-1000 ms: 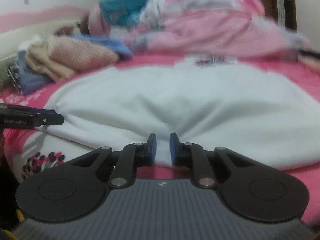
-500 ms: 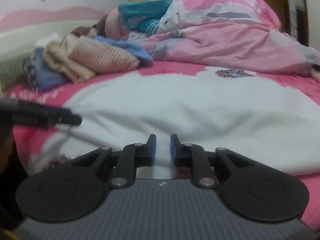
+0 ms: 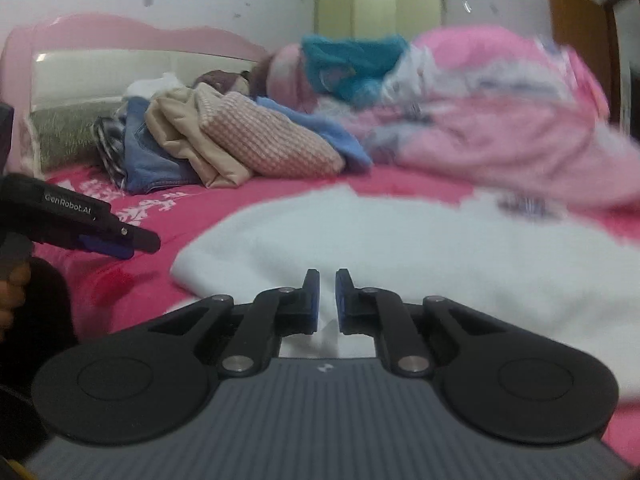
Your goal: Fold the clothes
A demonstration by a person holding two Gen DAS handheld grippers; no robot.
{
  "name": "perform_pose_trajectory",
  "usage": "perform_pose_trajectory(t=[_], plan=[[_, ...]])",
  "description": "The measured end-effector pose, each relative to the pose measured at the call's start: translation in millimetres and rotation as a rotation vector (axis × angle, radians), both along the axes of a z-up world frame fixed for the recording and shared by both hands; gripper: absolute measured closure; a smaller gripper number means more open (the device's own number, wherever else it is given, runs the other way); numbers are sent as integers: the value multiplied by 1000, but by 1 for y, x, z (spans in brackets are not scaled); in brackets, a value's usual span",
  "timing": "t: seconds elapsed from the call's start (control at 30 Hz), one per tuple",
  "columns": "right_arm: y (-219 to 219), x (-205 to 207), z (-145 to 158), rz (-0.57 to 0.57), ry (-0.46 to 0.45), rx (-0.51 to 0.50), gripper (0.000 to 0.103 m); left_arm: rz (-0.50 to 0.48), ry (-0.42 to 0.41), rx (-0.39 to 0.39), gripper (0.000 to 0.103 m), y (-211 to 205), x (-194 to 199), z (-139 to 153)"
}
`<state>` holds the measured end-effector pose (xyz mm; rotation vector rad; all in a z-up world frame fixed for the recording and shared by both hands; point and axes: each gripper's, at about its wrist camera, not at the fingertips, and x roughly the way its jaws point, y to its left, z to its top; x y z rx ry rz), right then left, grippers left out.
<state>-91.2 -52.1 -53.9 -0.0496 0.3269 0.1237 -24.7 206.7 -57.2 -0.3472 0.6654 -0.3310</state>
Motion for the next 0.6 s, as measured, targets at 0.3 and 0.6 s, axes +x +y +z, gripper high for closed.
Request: perform_pose_trajectory(t=[0.3, 0.6], plan=[[53, 19, -17, 62, 9, -28, 100, 11, -36, -22, 47, 7, -3, 5], [38, -2, -16, 178, -18, 194, 100, -76, -119, 1, 43, -36, 4, 21]])
